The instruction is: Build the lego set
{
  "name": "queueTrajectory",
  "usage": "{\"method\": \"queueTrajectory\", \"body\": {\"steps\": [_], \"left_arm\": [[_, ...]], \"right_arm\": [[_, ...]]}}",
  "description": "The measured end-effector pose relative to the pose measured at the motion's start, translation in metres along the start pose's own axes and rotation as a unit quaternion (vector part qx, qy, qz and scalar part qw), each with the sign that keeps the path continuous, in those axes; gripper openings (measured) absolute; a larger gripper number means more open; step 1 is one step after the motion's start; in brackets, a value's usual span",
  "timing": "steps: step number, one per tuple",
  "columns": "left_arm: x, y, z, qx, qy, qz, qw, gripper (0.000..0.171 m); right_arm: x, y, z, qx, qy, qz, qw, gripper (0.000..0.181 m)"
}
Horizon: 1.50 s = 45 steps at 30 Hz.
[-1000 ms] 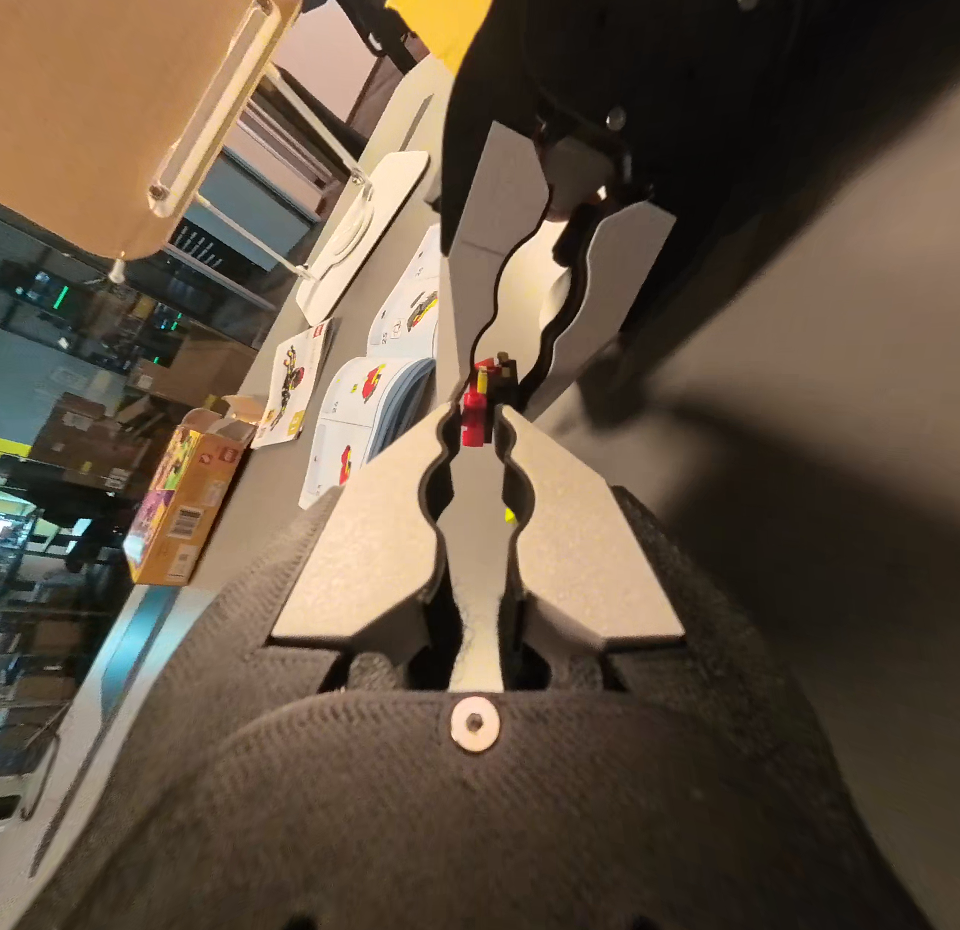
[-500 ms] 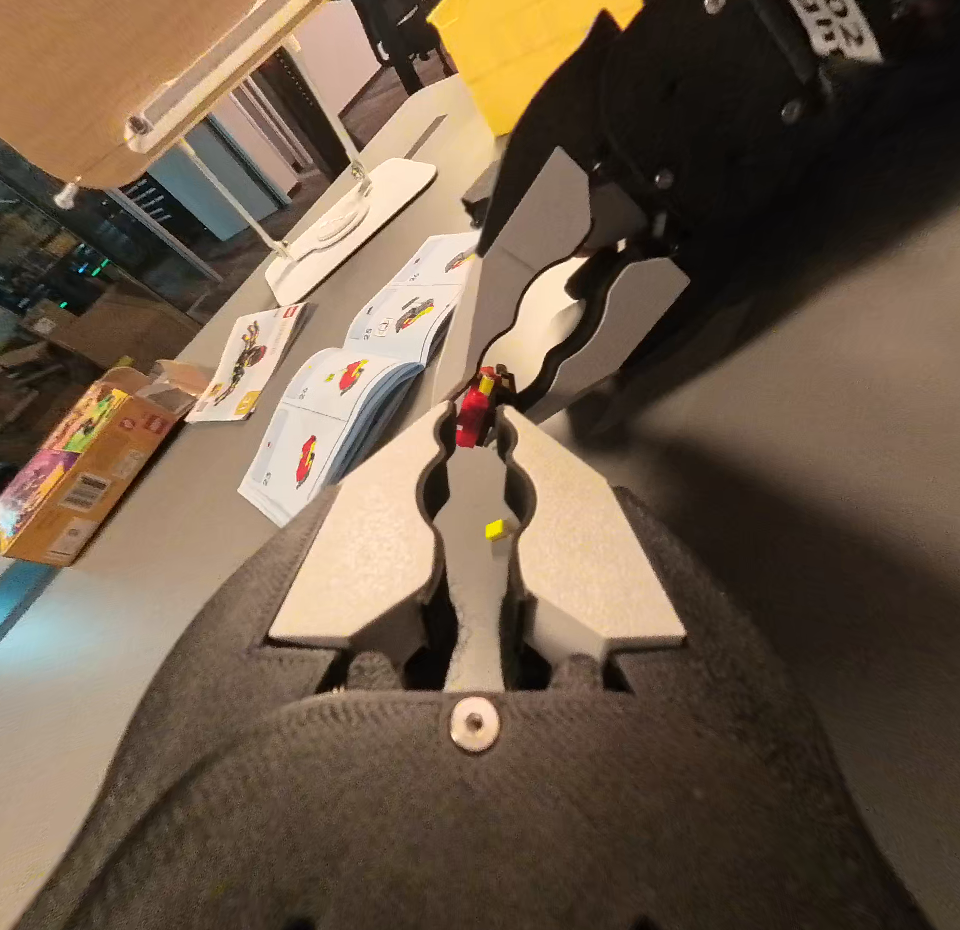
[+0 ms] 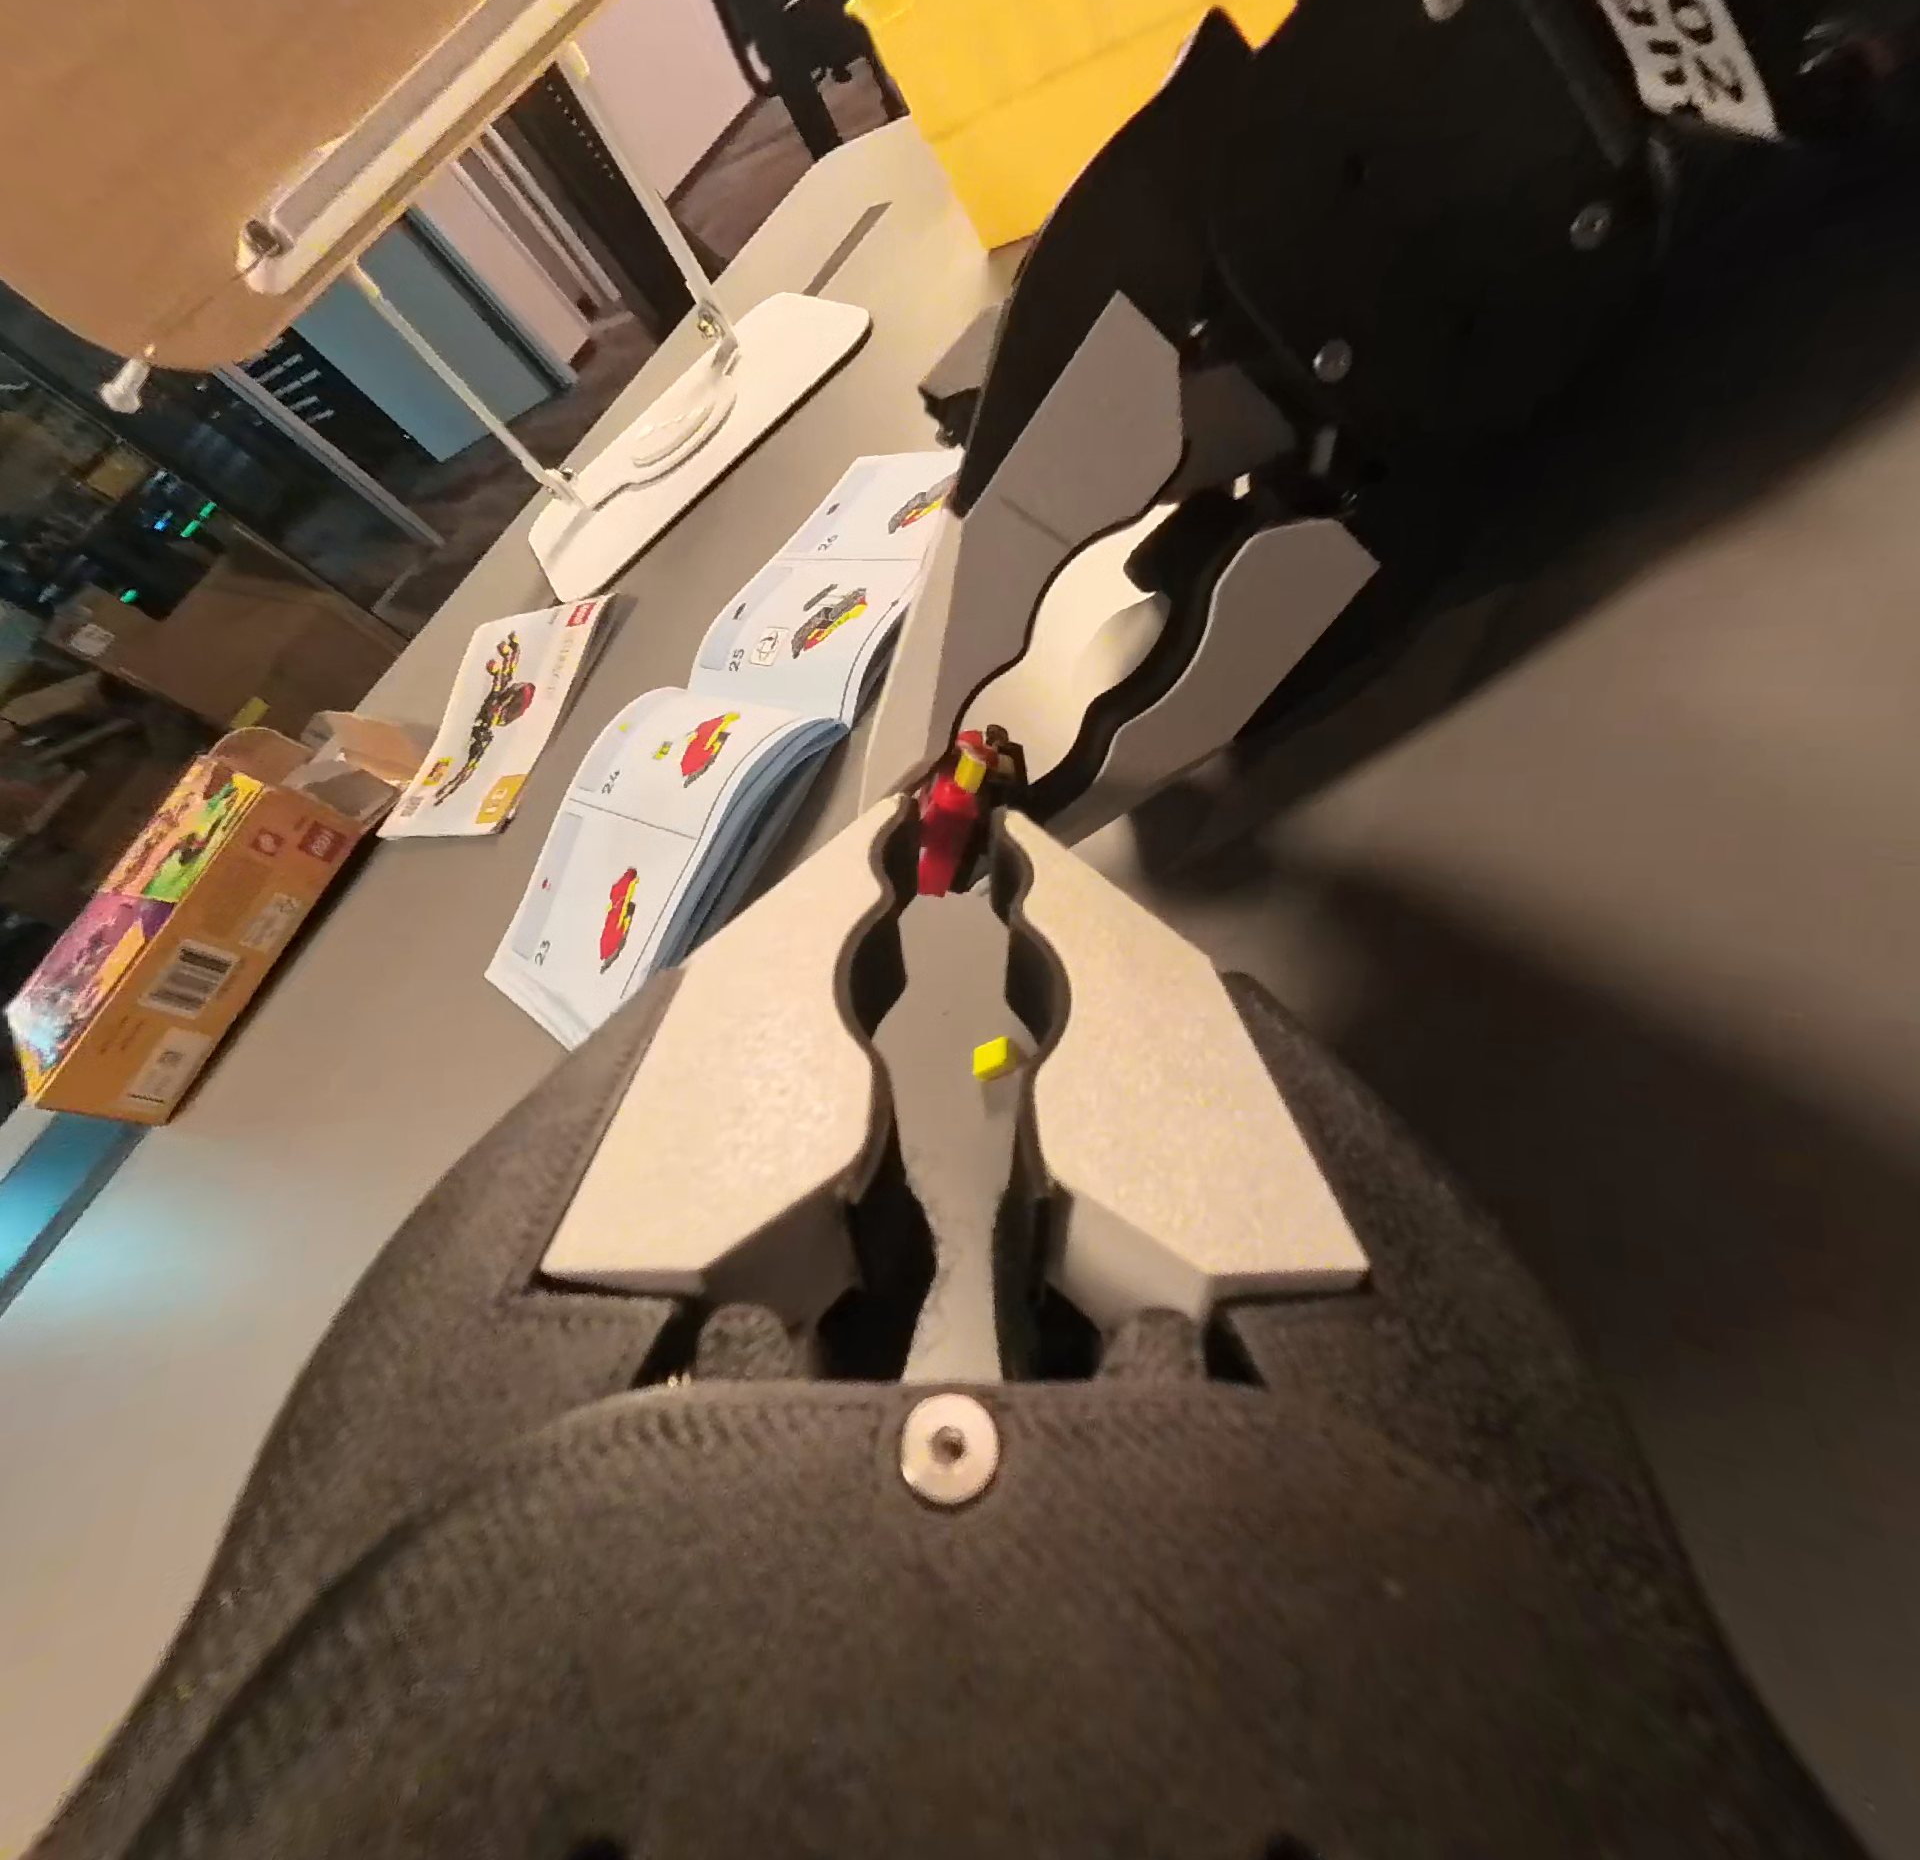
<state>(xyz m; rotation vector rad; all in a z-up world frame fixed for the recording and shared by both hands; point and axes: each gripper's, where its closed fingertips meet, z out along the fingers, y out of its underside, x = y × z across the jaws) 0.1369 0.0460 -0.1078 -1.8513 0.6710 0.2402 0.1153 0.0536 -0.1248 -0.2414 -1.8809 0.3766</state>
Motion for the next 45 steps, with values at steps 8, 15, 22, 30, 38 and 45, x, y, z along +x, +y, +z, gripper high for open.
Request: {"method": "queueTrajectory", "body": {"steps": [8,15,22,30,38,45], "left_arm": [[-0.001,-0.002,-0.001,0.006,-0.003,-0.006,1.0,0.013],[-0.003,-0.004,0.0,0.015,-0.01,-0.025,1.0,0.013],[-0.003,-0.006,-0.001,0.023,0.006,-0.063,0.998,0.013],[-0.002,-0.007,-0.002,0.026,0.025,-0.095,0.995,0.012],[-0.001,-0.01,-0.004,0.052,0.008,-0.042,0.998,0.014],[0.0,-0.008,-0.007,0.05,0.004,-0.003,0.999,0.023]], "right_arm": [[0.003,-0.001,-0.001,-0.002,0.012,-0.012,1.0,0.023],[0.006,0.001,-0.002,-0.009,0.024,-0.017,1.0,0.023],[0.007,0.001,-0.002,-0.01,0.027,-0.018,0.999,0.023],[0.007,0.0,-0.002,-0.009,0.026,-0.016,1.0,0.023],[0.008,-0.004,-0.004,0.005,0.03,-0.028,0.999,0.022],[0.009,-0.009,-0.005,0.014,0.042,-0.05,0.998,0.022]]}}
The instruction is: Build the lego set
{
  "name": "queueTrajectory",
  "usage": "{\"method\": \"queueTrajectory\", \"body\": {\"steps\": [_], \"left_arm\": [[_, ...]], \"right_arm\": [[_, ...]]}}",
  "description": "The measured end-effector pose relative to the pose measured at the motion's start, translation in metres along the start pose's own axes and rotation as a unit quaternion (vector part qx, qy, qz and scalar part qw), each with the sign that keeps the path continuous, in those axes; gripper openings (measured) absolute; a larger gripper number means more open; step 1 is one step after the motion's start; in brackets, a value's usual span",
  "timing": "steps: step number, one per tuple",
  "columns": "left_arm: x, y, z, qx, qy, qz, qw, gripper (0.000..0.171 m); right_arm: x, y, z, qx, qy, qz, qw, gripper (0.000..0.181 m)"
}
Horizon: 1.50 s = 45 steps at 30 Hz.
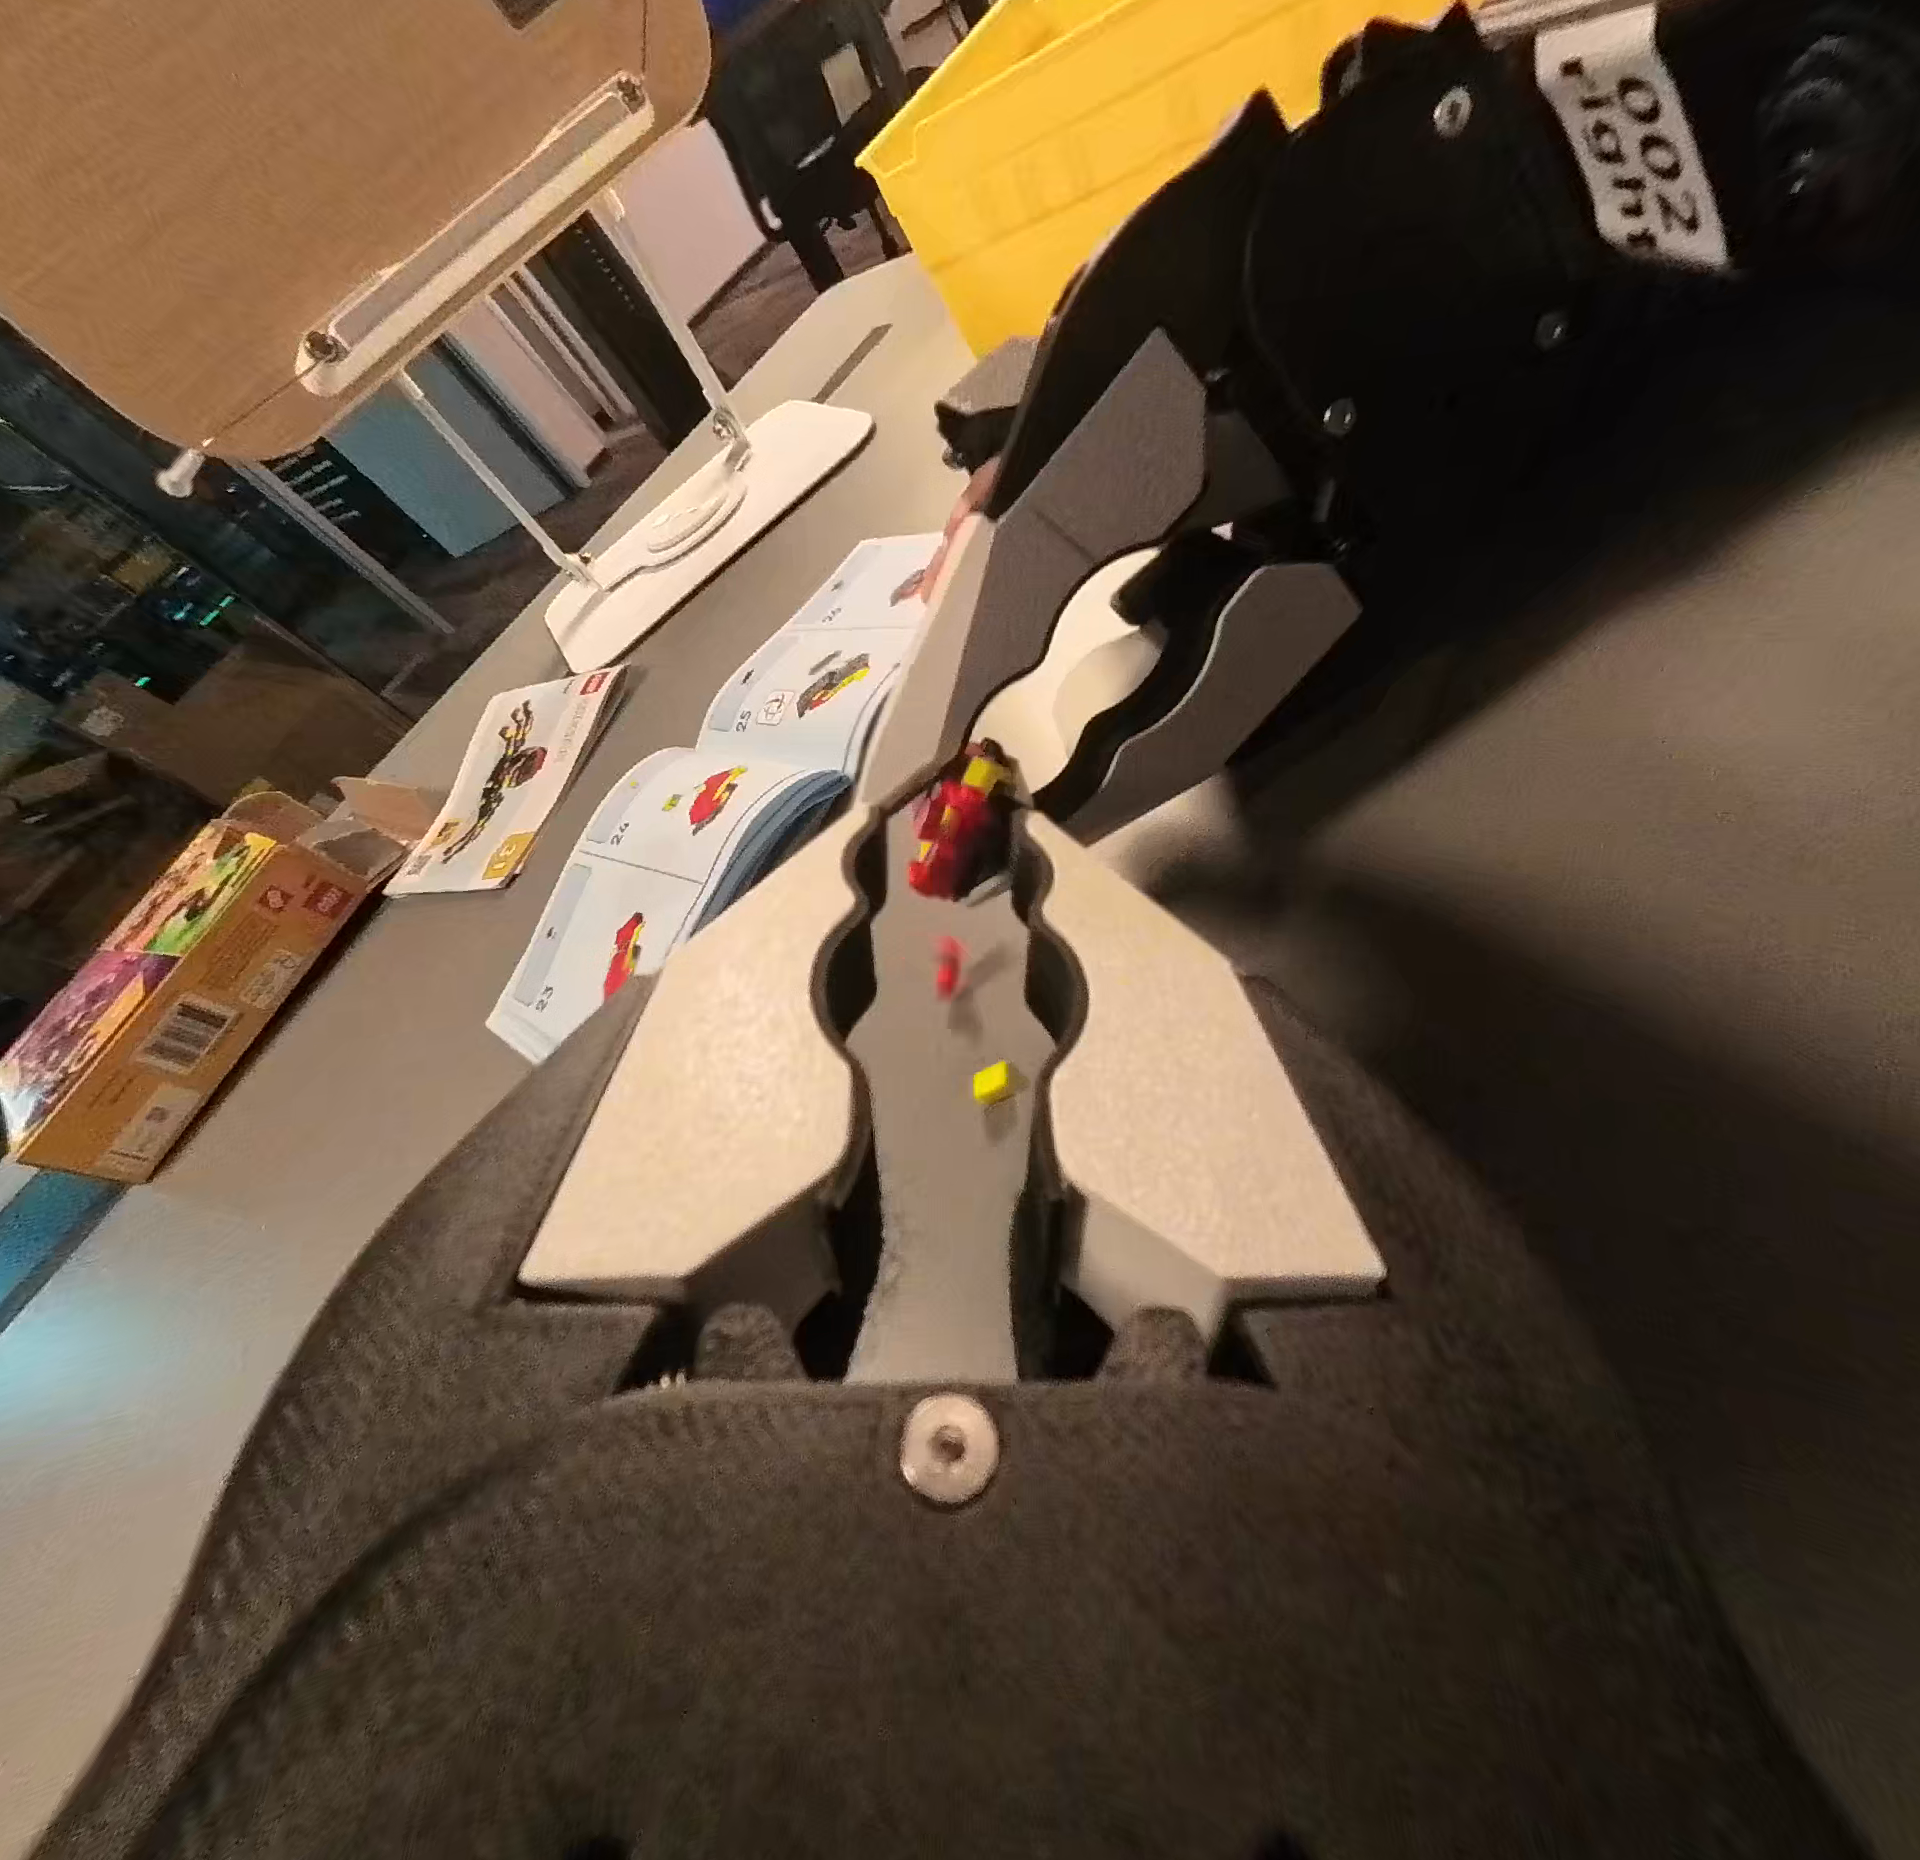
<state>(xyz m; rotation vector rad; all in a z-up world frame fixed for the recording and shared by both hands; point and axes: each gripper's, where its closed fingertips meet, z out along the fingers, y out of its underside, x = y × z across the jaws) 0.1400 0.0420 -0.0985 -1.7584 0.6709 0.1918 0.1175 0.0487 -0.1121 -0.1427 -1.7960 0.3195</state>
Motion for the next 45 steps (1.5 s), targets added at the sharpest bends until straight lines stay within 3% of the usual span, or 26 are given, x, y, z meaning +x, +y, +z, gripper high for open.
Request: {"method": "queueTrajectory", "body": {"steps": [6,14,19,26,30,35,41,45], "left_arm": [[-0.004,0.009,-0.004,-0.018,-0.002,0.029,0.999,0.027],[0.002,0.031,0.002,-0.065,0.047,-0.041,0.996,0.024],[0.006,0.042,0.01,-0.105,0.05,-0.044,0.992,0.019],[0.001,0.029,0.006,-0.061,0.053,-0.079,0.994,0.029],[0.005,0.007,0.005,-0.013,-0.006,0.074,0.997,0.037],[0.014,0.001,0.007,-0.019,-0.061,0.229,0.971,0.03],[0.02,0.004,0.01,-0.025,-0.054,0.254,0.965,0.02],[0.023,0.012,0.013,-0.04,-0.037,0.256,0.965,0.025]], "right_arm": [[0.007,0.006,0.0,-0.008,0.026,-0.026,0.999,0.022],[0.035,0.046,-0.007,-0.05,0.11,-0.102,0.987,0.023],[0.04,0.069,-0.013,-0.068,0.117,-0.108,0.985,0.022],[0.013,0.041,-0.009,-0.012,0.072,-0.174,0.982,0.023],[-0.001,0.023,-0.009,0.013,0.036,-0.151,0.988,0.023],[-0.015,0.007,-0.009,0.038,0.0,-0.129,0.991,0.023],[-0.019,0.007,-0.007,0.035,-0.022,-0.101,0.994,0.023],[-0.018,0.003,-0.009,0.048,-0.022,-0.081,0.995,0.023]]}}
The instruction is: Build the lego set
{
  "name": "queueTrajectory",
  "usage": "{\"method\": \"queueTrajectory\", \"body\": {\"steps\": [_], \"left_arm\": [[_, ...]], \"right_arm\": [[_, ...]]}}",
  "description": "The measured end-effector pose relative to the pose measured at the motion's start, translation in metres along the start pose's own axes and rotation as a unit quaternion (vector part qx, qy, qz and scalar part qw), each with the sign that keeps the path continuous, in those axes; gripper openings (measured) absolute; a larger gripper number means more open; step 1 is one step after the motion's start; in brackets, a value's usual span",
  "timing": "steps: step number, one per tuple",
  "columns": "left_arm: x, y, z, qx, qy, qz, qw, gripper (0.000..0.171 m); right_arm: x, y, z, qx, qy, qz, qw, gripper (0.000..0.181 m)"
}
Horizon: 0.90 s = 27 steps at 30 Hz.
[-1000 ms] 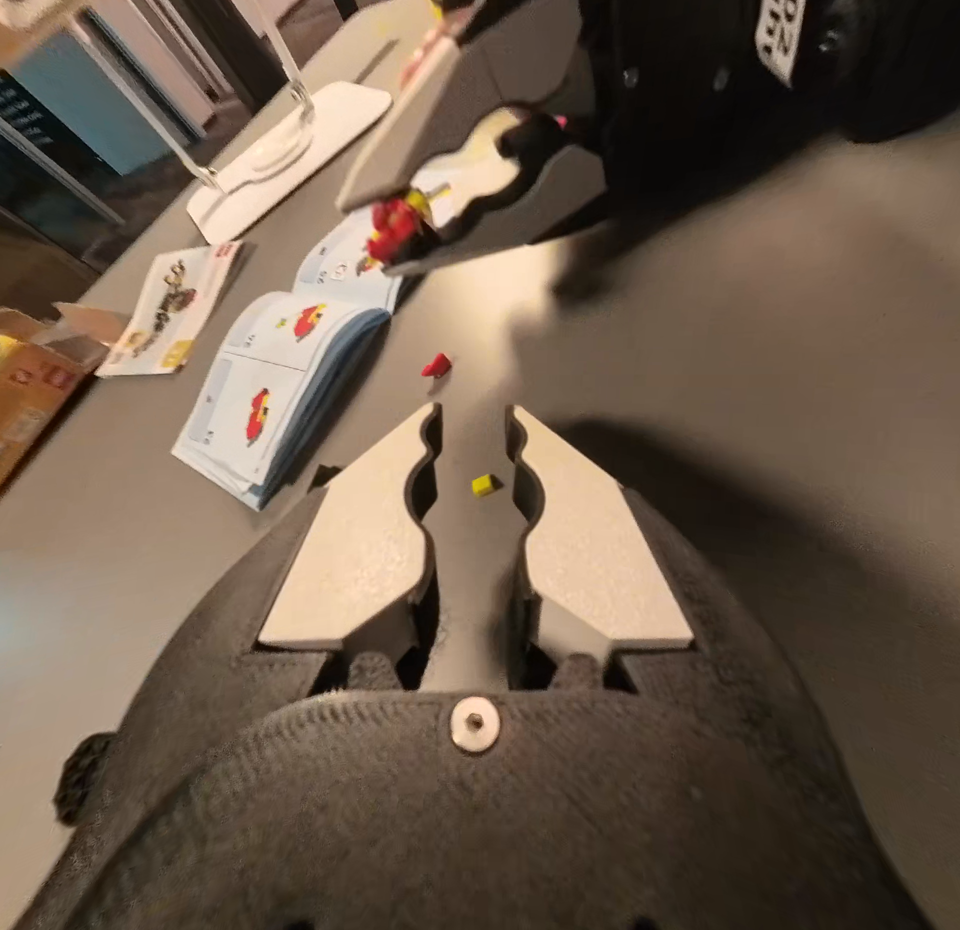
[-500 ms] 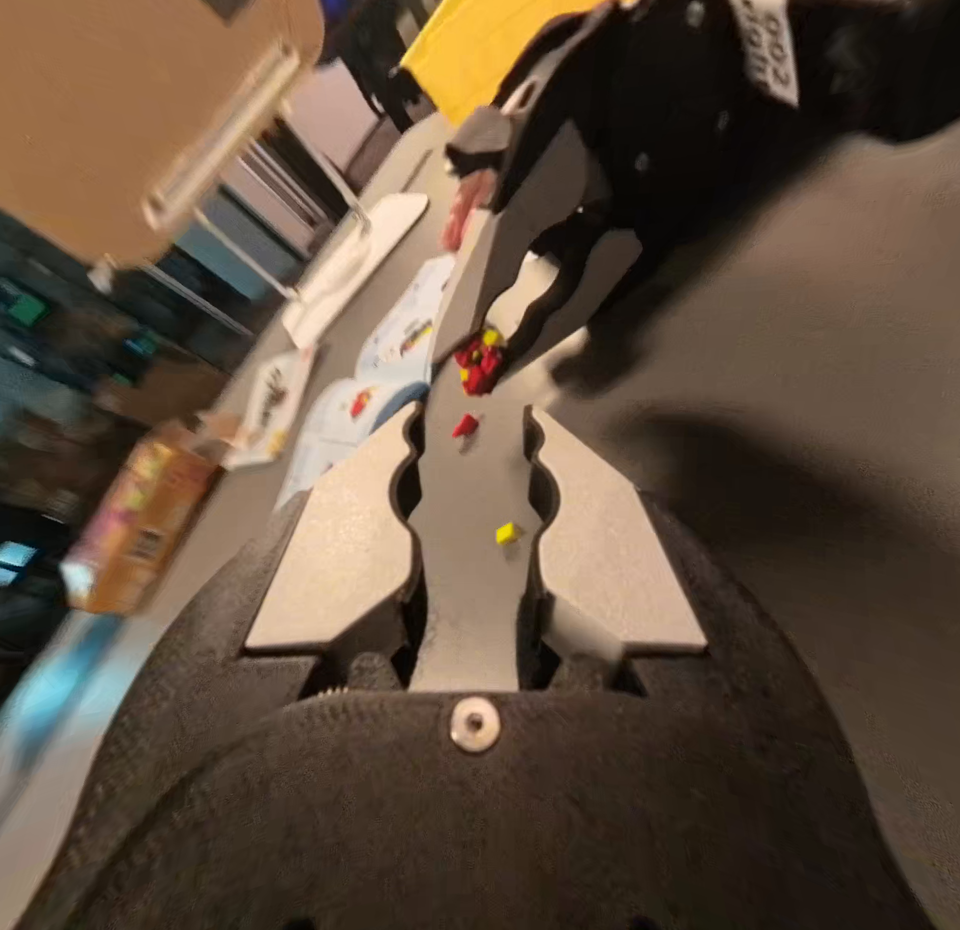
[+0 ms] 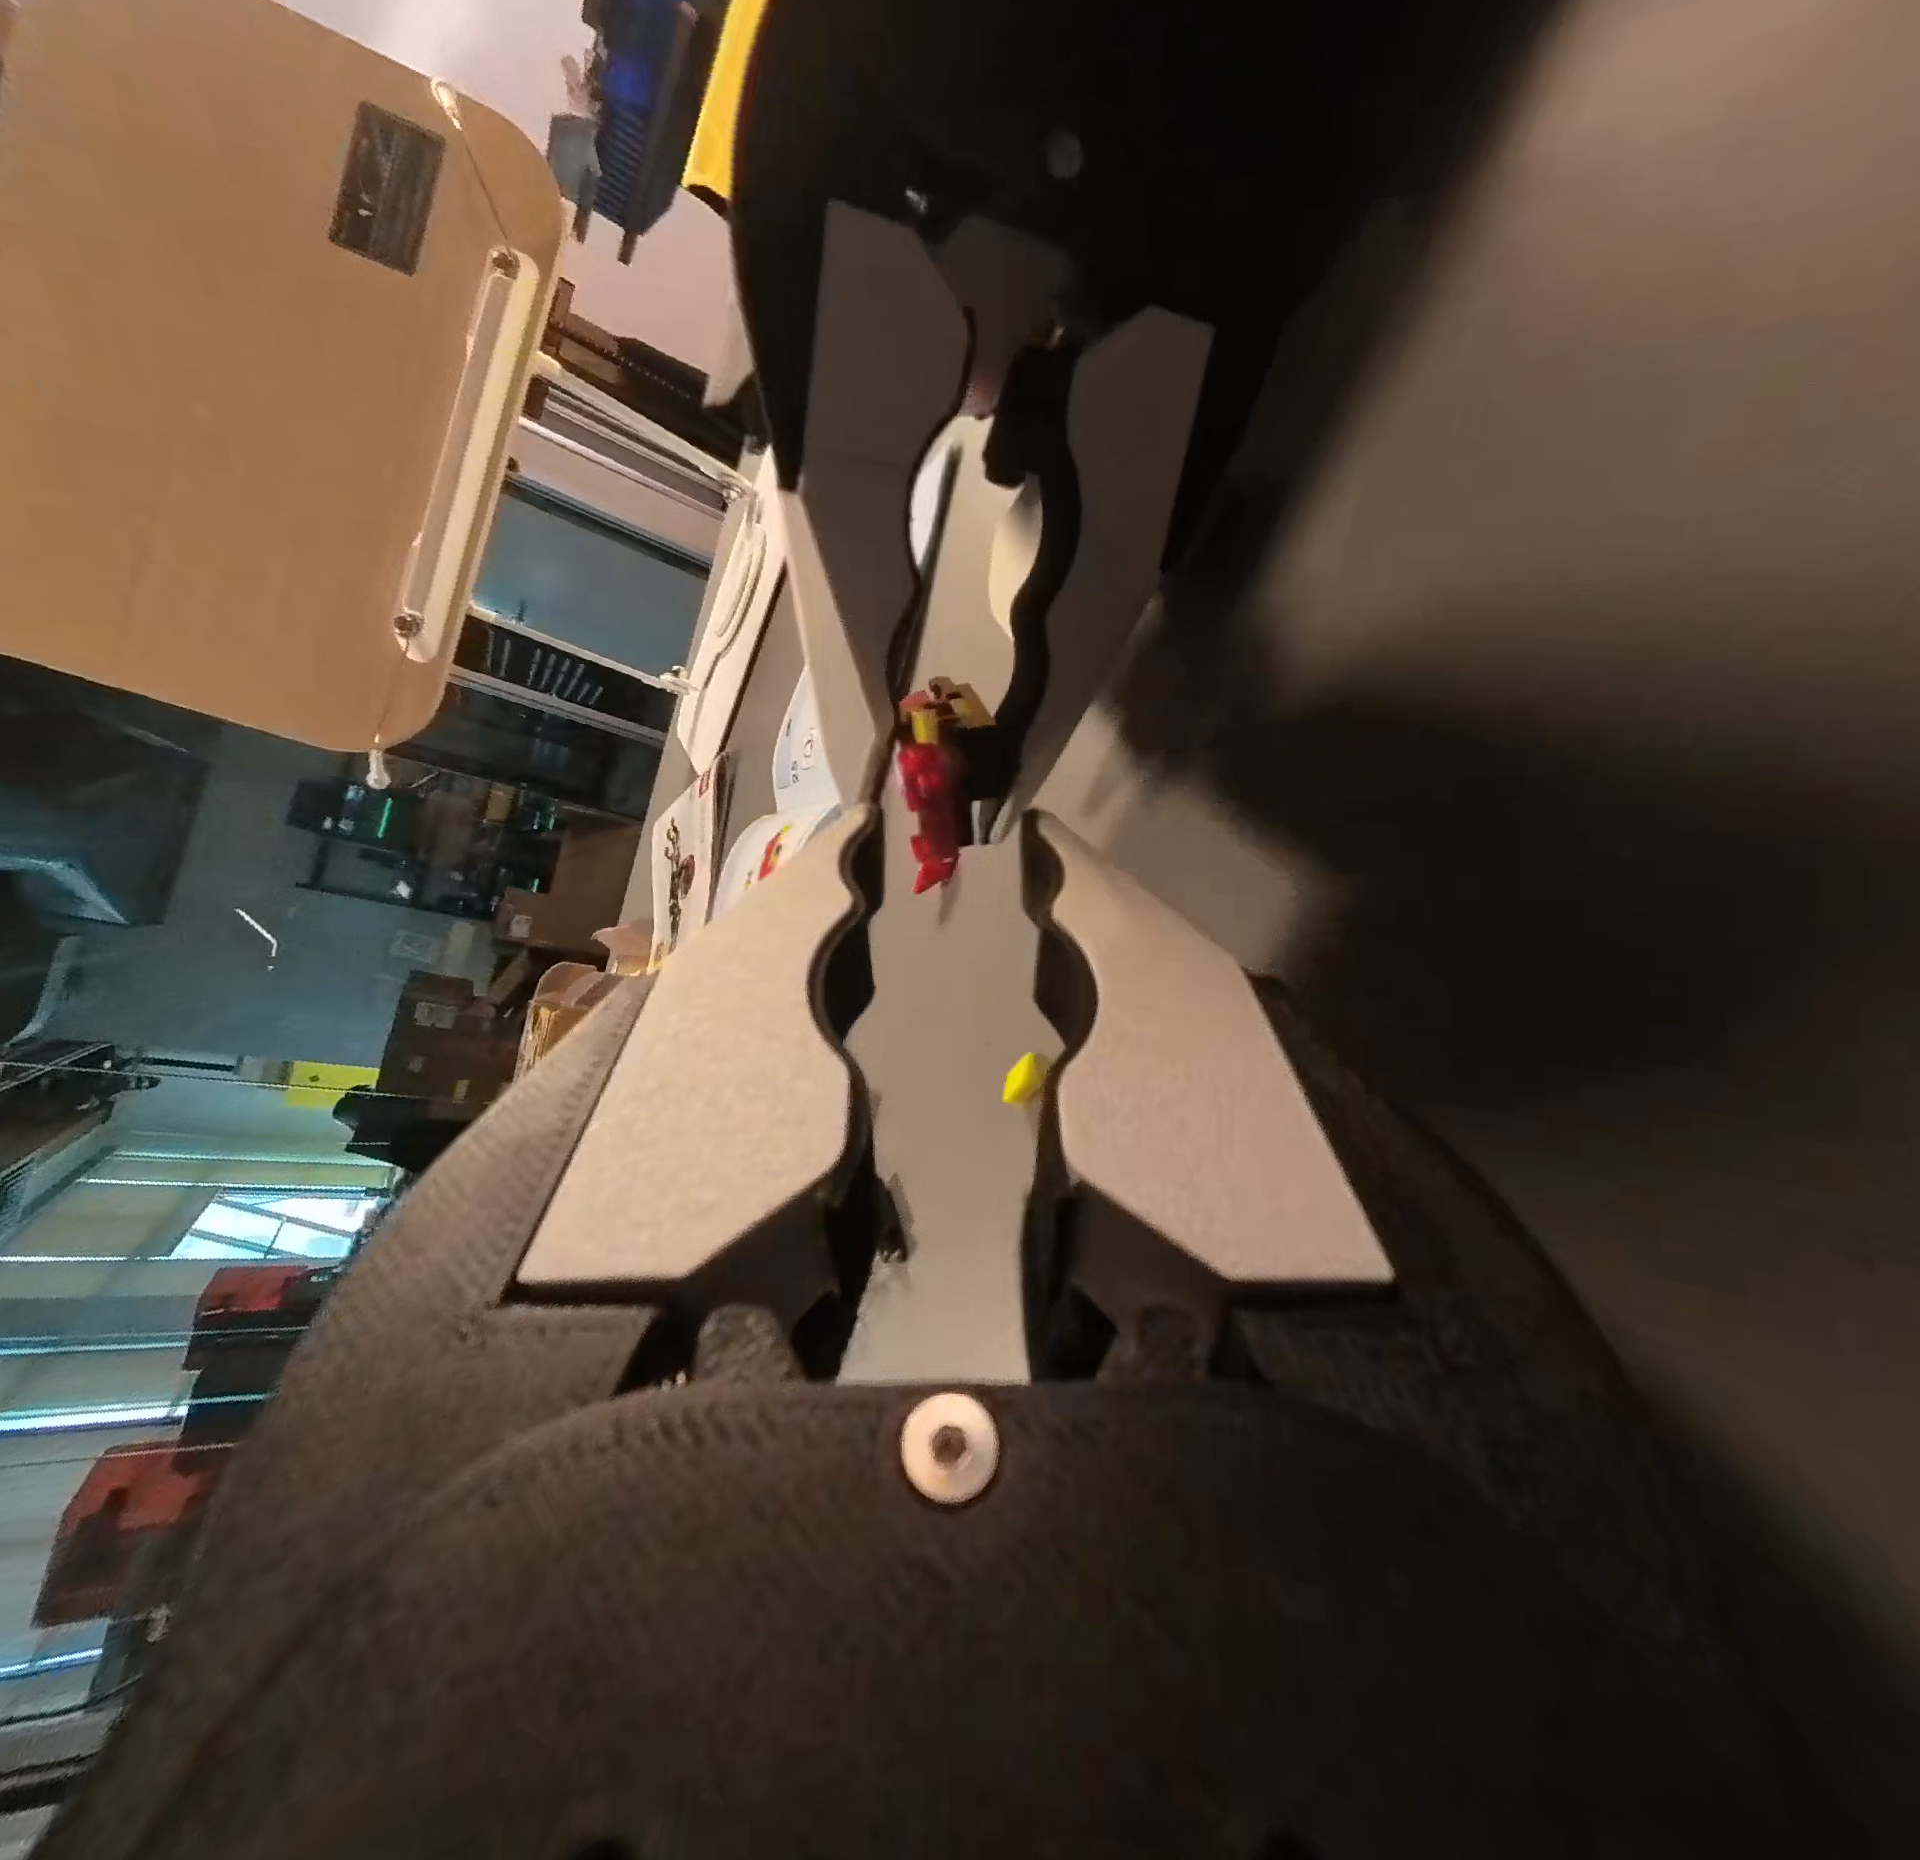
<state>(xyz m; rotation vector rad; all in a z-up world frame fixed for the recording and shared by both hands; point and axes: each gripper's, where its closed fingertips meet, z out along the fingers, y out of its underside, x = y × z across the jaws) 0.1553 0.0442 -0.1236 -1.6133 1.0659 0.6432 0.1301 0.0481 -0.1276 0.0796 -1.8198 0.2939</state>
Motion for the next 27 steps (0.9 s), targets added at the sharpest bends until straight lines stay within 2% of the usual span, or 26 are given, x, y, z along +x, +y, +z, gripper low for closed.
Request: {"method": "queueTrajectory", "body": {"steps": [3,7,12,17,21,27], "left_arm": [[0.0,-0.003,0.001,0.001,-0.004,0.006,1.0,0.012],[-0.002,0.001,0.002,-0.02,-0.007,-0.001,1.0,0.01],[-0.009,0.03,-0.021,-0.073,-0.018,-0.07,0.995,0.009],[-0.008,0.063,-0.059,-0.096,-0.011,-0.214,0.972,0.009],[-0.01,0.074,-0.068,-0.108,-0.01,-0.293,0.95,0.009],[-0.002,0.074,-0.063,-0.115,0.029,-0.328,0.937,0.009]], "right_arm": [[-0.001,-0.003,0.0,0.004,-0.004,0.002,1.0,0.023],[-0.002,-0.003,0.0,0.011,-0.01,0.027,1.0,0.023],[-0.004,0.004,-0.001,0.021,-0.05,0.152,0.987,0.027],[-0.013,-0.014,0.007,0.06,-0.17,0.332,0.926,0.019],[-0.021,-0.015,0.022,0.034,-0.247,0.39,0.886,0.02],[-0.024,-0.021,0.034,0.066,-0.341,0.42,0.838,0.021]]}}
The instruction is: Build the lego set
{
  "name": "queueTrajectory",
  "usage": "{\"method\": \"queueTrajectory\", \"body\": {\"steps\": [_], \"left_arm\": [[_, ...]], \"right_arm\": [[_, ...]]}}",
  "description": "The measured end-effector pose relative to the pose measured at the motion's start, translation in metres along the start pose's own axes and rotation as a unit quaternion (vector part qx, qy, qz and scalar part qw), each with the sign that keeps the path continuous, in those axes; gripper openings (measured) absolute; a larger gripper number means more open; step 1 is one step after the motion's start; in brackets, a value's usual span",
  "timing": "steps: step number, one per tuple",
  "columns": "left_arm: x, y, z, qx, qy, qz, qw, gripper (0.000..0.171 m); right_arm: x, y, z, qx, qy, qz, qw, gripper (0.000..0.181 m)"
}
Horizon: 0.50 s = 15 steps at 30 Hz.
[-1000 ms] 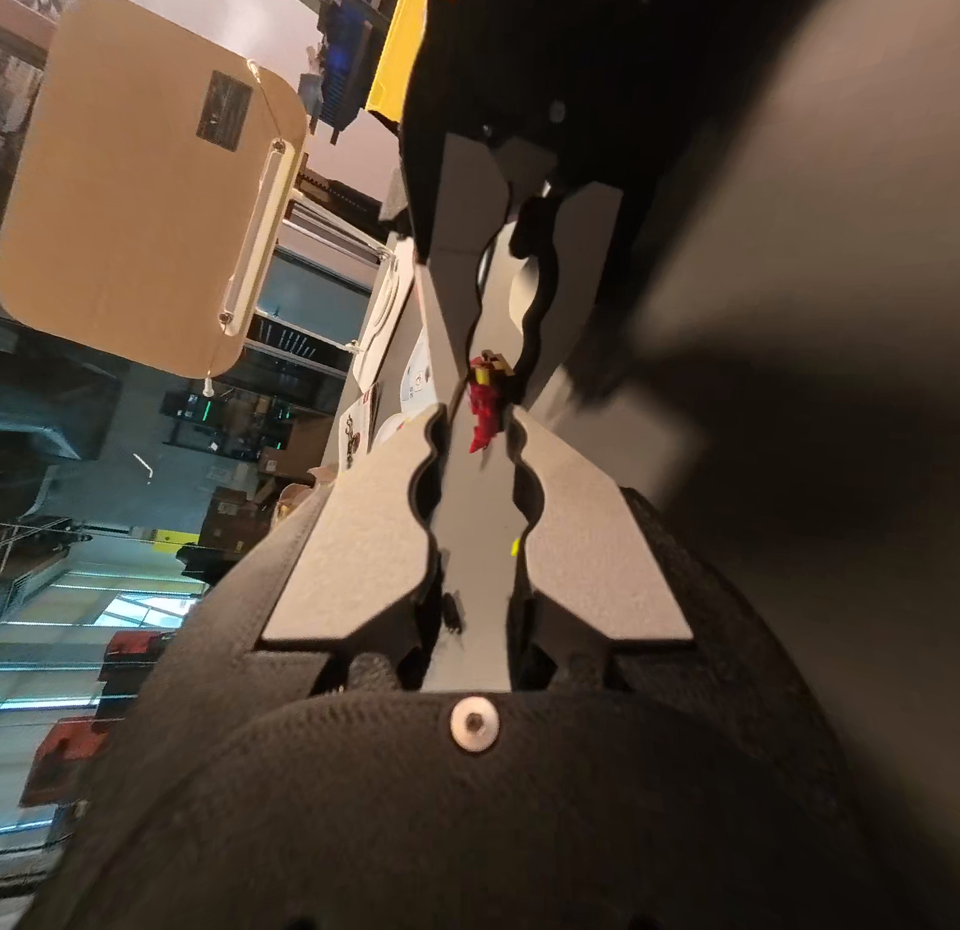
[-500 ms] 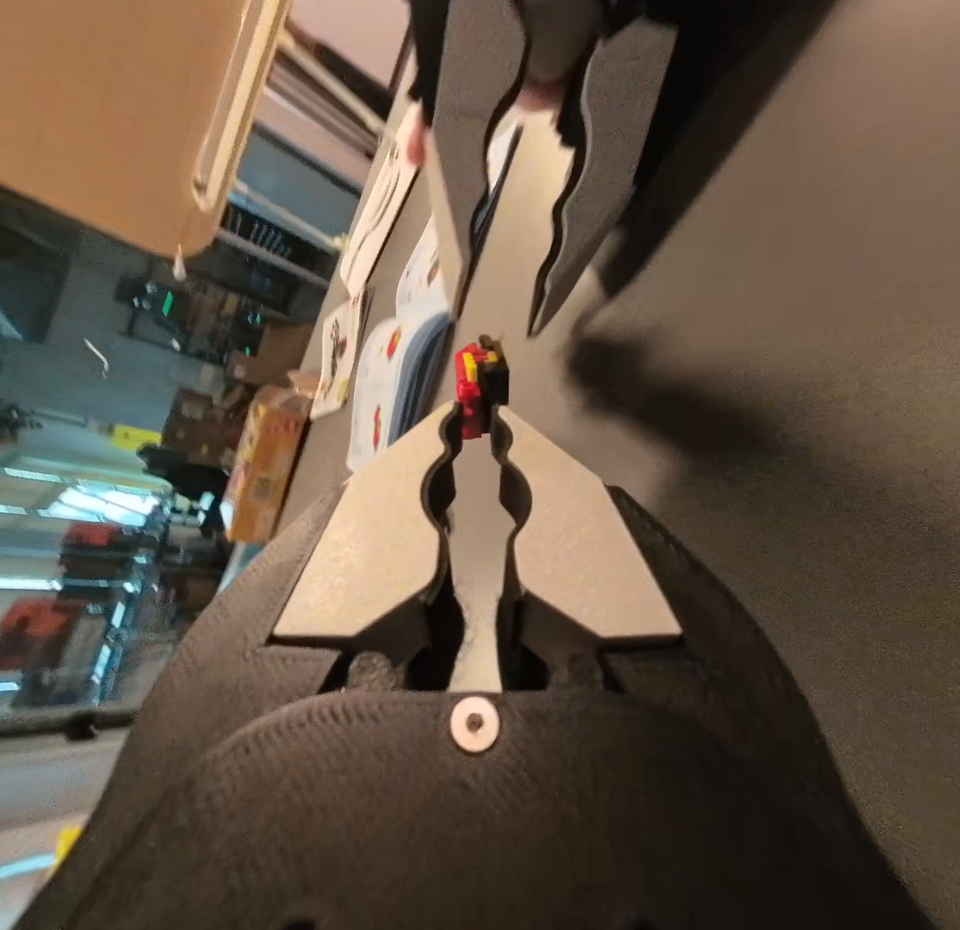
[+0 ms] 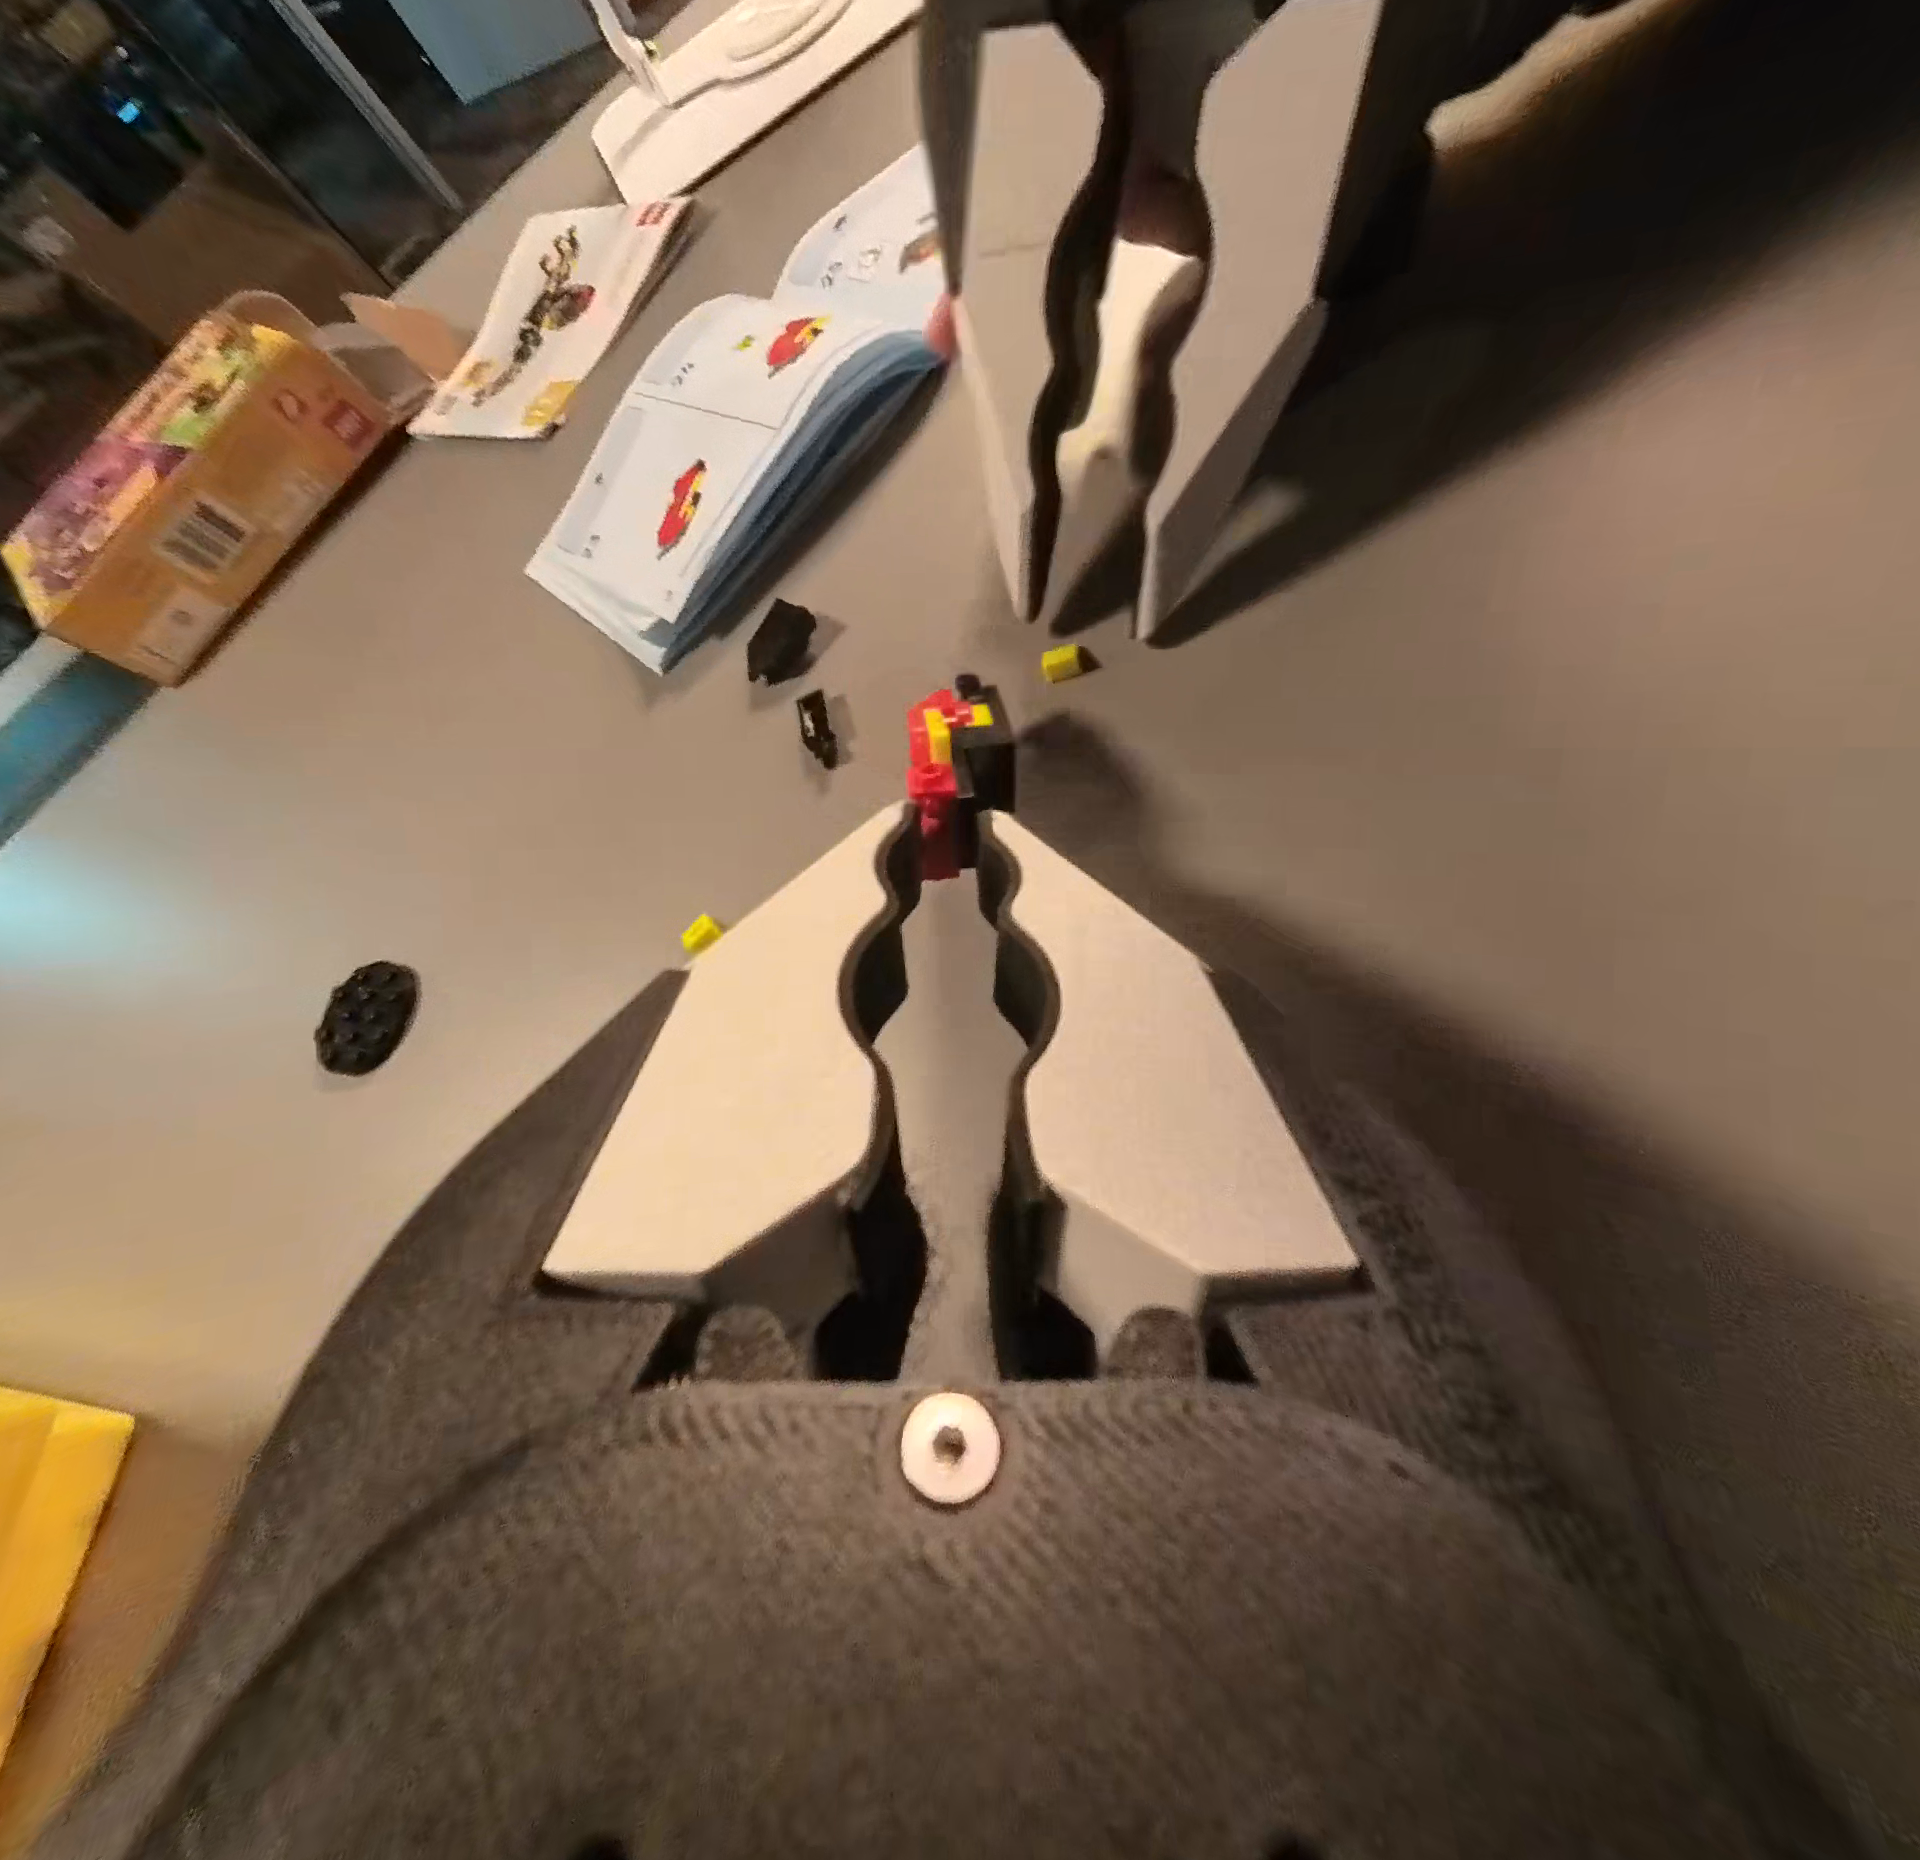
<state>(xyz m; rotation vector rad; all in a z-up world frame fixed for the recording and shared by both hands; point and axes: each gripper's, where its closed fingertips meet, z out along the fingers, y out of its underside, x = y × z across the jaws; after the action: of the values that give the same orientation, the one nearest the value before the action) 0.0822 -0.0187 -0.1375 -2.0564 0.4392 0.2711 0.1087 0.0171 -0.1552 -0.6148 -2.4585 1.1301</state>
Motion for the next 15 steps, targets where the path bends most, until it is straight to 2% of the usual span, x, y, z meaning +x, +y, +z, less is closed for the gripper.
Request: {"method": "queueTrajectory", "body": {"steps": [5,9,15], "left_arm": [[0.0025,0.0045,0.0038,-0.018,0.013,-0.002,1.0,0.009],[0.0028,0.0057,0.0053,-0.023,0.017,-0.005,1.0,0.009],[0.0025,0.0065,0.0064,-0.025,0.027,-0.019,0.999,0.009]], "right_arm": [[0.0019,-0.0005,0.0053,-0.005,-0.046,0.009,0.999,0.013],[0.0017,0.0001,0.0041,-0.005,-0.036,-0.003,0.999,0.01],[-0.0013,0.0003,0.0027,-0.003,-0.051,0.0,0.999,0.015]]}}
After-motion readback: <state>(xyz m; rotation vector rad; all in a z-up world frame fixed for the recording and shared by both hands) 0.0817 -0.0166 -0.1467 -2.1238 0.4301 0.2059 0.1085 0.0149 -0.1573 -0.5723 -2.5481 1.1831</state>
